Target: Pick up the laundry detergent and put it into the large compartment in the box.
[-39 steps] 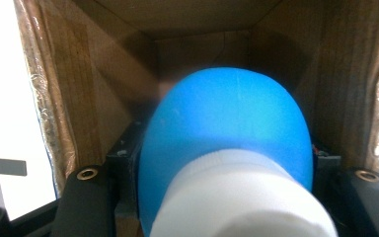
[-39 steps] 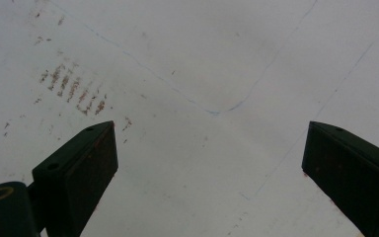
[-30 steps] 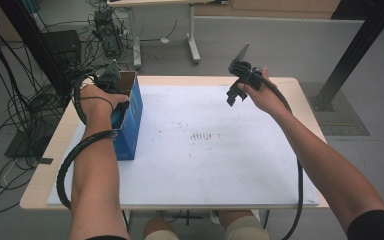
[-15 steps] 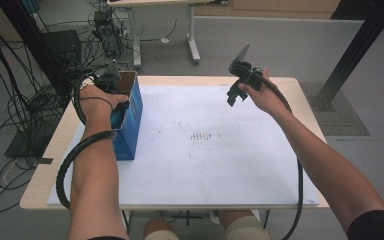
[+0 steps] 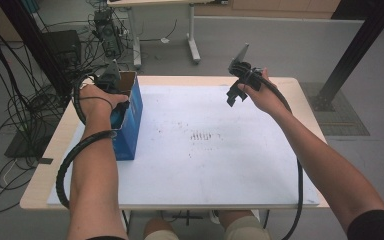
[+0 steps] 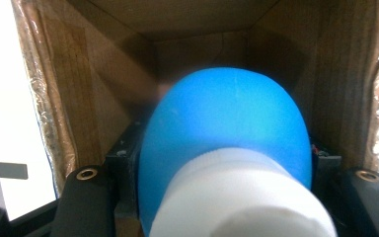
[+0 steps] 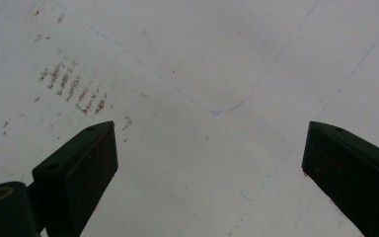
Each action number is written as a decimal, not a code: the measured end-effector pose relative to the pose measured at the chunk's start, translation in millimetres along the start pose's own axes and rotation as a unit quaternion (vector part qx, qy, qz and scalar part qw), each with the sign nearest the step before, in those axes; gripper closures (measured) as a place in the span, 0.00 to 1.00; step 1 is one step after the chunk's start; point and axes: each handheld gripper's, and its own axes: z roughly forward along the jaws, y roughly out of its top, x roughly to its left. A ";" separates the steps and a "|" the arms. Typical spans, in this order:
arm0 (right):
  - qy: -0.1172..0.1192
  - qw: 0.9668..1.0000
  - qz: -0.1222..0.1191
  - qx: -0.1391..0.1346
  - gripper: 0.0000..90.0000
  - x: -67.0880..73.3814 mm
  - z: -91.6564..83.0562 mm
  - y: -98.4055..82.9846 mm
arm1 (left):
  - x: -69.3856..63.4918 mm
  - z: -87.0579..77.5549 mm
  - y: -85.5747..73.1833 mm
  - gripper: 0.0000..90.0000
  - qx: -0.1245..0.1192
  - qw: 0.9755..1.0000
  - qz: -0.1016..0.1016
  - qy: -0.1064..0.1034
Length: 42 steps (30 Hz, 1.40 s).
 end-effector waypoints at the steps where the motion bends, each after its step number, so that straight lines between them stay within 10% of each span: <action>1: 0.000 1.000 0.000 0.000 0.08 0.0 0.0 0.0 | -0.1 0.1 -0.1 0.41 0.000 1.000 0.000 0.000; 42: 0.001 1.000 -0.010 -0.003 0.08 6.9 1.7 1.7 | -10.4 -25.2 -1.1 0.35 -0.004 0.999 0.020 0.024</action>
